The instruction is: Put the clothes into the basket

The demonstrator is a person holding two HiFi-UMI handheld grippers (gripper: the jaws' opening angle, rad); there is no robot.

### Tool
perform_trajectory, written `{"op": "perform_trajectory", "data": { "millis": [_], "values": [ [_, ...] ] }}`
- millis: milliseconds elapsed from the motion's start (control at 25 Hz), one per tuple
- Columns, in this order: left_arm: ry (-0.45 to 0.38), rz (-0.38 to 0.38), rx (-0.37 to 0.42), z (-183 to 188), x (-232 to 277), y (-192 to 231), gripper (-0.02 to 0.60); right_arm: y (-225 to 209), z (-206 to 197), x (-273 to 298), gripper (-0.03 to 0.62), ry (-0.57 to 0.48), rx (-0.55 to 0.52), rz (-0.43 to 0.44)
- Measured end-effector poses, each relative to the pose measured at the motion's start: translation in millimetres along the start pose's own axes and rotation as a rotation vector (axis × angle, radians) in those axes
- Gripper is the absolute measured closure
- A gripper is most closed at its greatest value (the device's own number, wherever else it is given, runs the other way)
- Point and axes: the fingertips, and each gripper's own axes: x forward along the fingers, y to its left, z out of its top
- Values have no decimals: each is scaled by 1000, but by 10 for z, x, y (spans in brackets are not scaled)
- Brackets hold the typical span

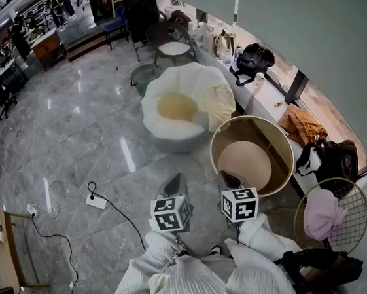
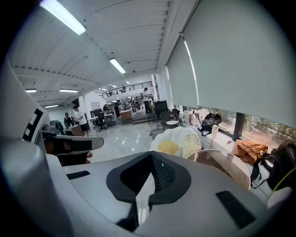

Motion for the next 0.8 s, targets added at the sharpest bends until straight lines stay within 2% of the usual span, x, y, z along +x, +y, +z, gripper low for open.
{"op": "perform_trajectory", "data": {
  "millis": [440, 800],
  "values": [
    [5, 3, -3, 29, 75, 125, 577, 39, 21, 120, 571, 10, 0, -3],
    [-25, -27, -4, 345, 111, 317, 577, 214, 215, 349, 571, 0, 11, -18]
  ]
}}
